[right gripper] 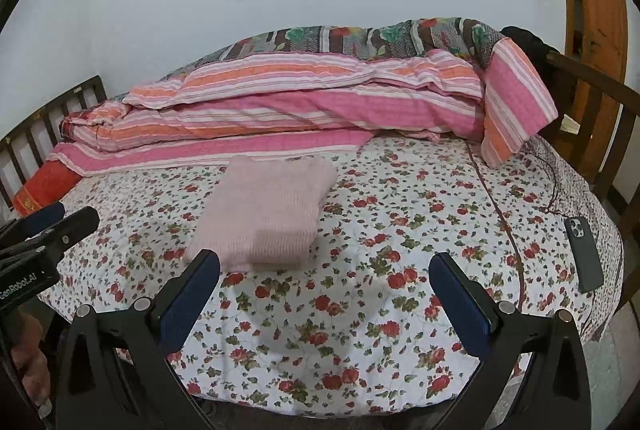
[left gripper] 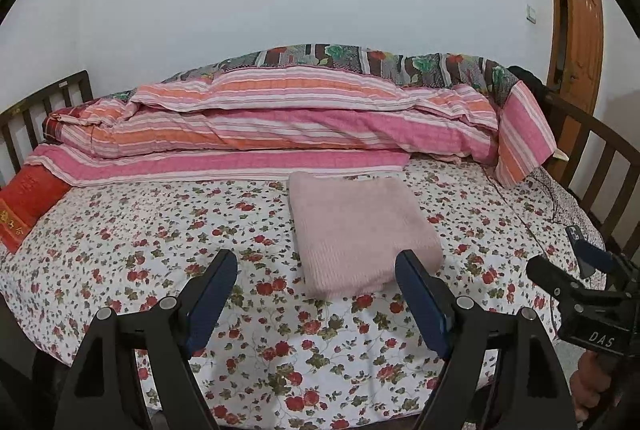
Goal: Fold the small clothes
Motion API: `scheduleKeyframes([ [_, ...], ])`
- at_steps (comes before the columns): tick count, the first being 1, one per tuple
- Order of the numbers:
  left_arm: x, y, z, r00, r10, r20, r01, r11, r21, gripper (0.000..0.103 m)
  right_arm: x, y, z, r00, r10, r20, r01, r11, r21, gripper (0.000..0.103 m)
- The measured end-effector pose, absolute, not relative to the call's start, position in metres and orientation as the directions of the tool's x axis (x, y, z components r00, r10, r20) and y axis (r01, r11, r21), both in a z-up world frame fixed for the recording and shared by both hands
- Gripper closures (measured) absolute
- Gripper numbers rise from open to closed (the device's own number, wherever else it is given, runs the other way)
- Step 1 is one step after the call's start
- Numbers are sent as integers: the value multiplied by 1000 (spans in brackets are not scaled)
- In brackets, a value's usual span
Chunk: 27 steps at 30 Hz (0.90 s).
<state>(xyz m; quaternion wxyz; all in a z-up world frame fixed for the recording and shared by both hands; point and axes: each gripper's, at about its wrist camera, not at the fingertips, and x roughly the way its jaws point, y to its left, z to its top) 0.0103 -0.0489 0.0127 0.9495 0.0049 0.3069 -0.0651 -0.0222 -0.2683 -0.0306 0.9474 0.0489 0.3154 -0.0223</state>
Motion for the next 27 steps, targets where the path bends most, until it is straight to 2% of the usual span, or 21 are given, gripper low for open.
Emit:
scheduleKeyframes([
  [27,8,-51,15,806,-116,-580,122,992,-29,23,-29,-267,-24,816,4,-578,66,993,100,1],
])
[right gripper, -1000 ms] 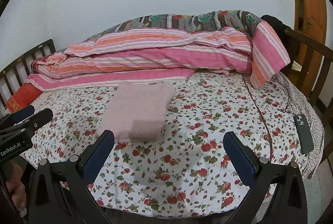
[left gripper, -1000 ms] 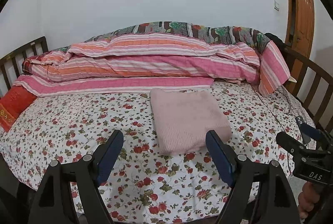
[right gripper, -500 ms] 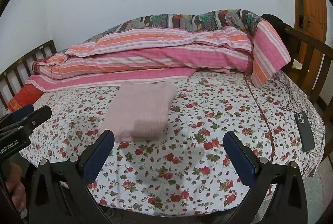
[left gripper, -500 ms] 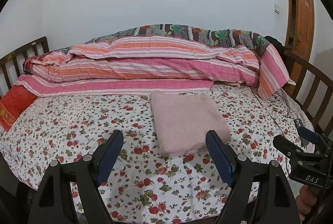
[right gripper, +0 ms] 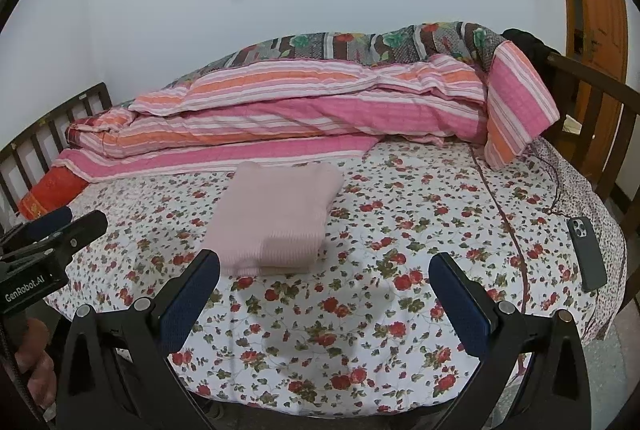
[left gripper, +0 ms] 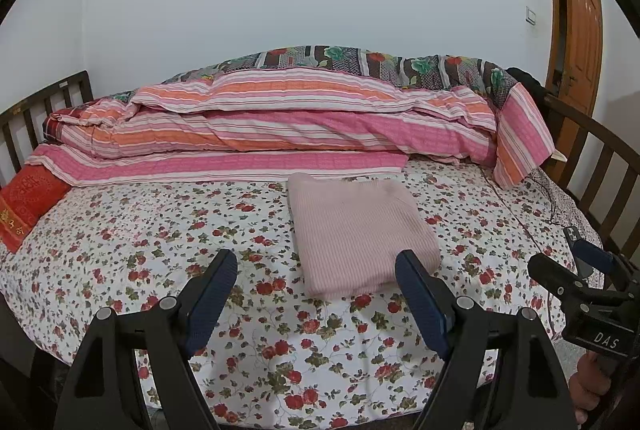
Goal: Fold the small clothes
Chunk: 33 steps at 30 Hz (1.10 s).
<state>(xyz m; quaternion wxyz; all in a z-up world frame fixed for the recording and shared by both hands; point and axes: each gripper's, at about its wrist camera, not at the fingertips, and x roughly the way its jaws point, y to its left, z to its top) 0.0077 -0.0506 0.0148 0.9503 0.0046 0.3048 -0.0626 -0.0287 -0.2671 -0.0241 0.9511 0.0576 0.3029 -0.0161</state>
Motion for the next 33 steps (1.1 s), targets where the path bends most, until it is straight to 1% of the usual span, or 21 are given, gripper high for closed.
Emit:
scheduleKeyframes([
  [33,4,-50,17,809,-122,-575,129,991,-28,23,-34,-268,-18,824,4,-566,77,990,119,1],
])
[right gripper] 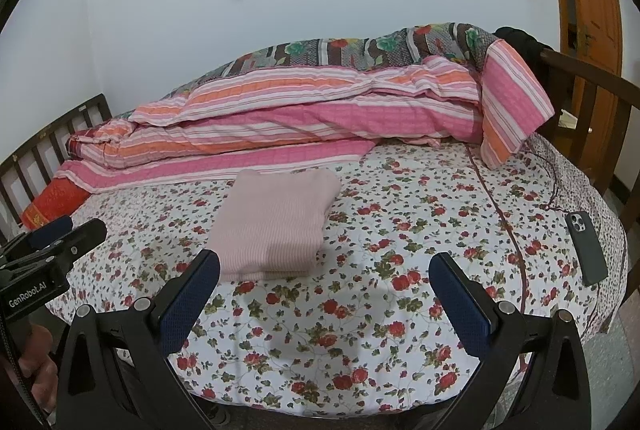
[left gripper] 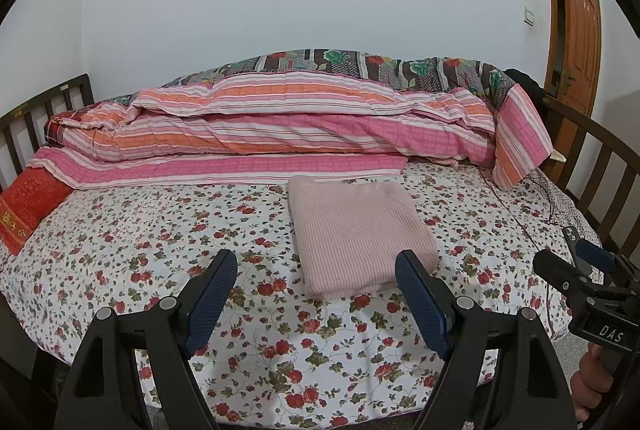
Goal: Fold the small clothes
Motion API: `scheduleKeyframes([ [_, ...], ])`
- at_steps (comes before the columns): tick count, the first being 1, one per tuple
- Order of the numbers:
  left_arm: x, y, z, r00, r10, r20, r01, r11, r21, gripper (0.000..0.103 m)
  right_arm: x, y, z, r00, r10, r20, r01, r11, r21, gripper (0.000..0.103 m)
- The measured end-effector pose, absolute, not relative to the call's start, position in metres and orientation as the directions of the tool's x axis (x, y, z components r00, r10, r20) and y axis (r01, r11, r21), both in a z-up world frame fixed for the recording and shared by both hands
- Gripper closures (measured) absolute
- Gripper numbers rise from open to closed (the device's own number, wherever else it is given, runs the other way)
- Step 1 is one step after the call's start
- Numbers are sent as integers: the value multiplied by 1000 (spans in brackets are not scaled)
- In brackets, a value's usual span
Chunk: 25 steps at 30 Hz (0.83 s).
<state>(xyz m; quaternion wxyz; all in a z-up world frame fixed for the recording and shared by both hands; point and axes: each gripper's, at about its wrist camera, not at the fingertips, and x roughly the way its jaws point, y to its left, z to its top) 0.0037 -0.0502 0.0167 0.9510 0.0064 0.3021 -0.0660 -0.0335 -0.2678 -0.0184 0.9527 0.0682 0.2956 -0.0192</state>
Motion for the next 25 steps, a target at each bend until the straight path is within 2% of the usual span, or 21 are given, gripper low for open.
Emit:
scheduleKeyframes([
  [25,0,-41,25,819,-119,-562,116,992,-40,23,-40,-259,-11,833,0,-553,72,992,108,1],
])
